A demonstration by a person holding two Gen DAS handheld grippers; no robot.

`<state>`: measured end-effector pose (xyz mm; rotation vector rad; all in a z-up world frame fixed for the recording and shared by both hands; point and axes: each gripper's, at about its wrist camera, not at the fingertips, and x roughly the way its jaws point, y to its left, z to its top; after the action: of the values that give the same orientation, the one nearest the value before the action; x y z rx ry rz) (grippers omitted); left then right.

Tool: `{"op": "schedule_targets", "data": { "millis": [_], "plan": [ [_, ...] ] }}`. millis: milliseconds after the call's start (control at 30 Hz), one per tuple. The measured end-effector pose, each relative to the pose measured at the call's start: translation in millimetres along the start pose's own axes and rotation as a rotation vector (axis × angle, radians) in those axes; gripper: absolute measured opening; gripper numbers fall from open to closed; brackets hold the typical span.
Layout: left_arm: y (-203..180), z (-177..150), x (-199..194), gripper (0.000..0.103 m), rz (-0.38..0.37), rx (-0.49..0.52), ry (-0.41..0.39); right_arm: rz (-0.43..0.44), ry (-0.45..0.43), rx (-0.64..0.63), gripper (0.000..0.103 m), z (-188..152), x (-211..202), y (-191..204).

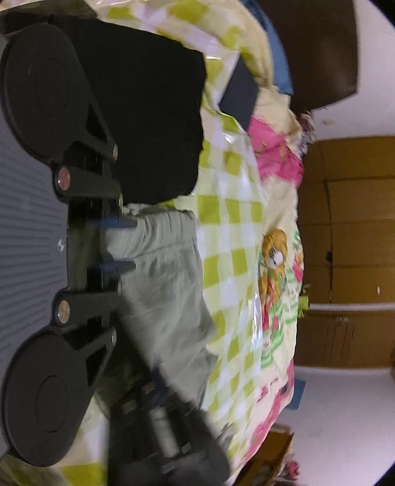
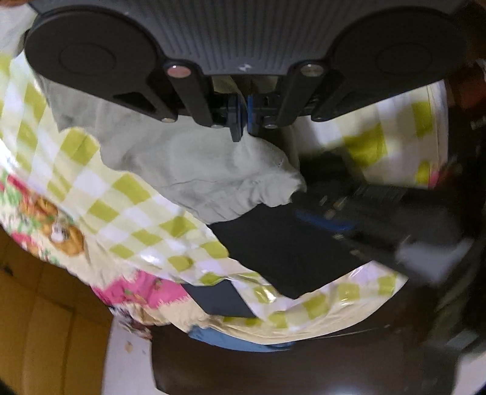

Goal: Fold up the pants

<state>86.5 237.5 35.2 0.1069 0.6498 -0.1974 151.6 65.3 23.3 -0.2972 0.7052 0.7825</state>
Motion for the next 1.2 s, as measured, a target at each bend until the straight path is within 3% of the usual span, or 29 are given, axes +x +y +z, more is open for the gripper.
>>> {"op": "schedule_targets", "data": {
  "millis": [133, 267, 300, 333, 367, 500, 567, 733, 833, 900, 967, 1067, 1200],
  "plan": [
    [-29.6, -5.5, 2.1, 0.059, 0.085, 0.224, -0.027, 0.024, 0.005, 0.071, 0.004, 9.4, -2.0, -13.0],
    [-42.8, -3.5, 37.2, 0.059, 0.189, 0.406, -0.015, 0.021, -0.004, 0.07, 0.004, 13.0, -8.0, -13.0],
    [-42.0, -2.0, 44.4, 0.055, 0.202, 0.432, -0.006, 0.018, -0.002, 0.069, 0.004, 13.9, -9.0, -14.2],
    [-40.6, 3.0, 53.2, 0.039, 0.224, 0.461, 0.004, 0.01, -0.004, 0.061, 0.004, 15.5, -9.4, -15.0],
    [-37.1, 10.8, 58.8, 0.031, 0.246, 0.477, 0.002, 0.002, -0.005, 0.05, 0.004, 18.1, -9.8, -17.1],
    [-18.1, 43.2, 48.0, 0.03, 0.293, 0.413, -0.095, -0.018, -0.057, 0.03, 0.004, 34.5, -18.4, -21.0],
    [-14.7, 42.9, 40.9, 0.029, 0.312, 0.408, -0.112, 0.003, -0.075, 0.023, 0.004, 34.6, -19.9, -12.3],
    [-14.5, -6.5, 55.2, 0.032, 0.33, 0.443, 0.044, 0.057, 0.049, -0.017, 0.005, -3.5, 25.6, 20.8],
    [-19.6, -32.6, 54.4, 0.036, 0.347, 0.472, 0.107, 0.041, 0.168, -0.088, 0.014, -23.2, 46.5, 29.6],
    [-18.3, -39.6, 45.2, 0.04, 0.354, 0.448, 0.118, 0.041, 0.146, -0.107, 0.026, -27.8, 36.6, 28.0],
    [-14.5, -40.0, 32.3, 0.044, 0.365, 0.402, 0.12, 0.061, 0.124, -0.077, 0.035, -27.5, 21.2, 19.0],
    [-11.8, -33.3, 15.2, 0.044, 0.385, 0.351, 0.113, 0.066, 0.085, 0.022, 0.036, -29.9, -6.9, -6.5],
    [-18.7, -15.8, 9.5, 0.044, 0.422, 0.327, 0.089, -0.017, 0.074, 0.173, 0.038, -45.6, -39.4, -55.8]
  ]
}}
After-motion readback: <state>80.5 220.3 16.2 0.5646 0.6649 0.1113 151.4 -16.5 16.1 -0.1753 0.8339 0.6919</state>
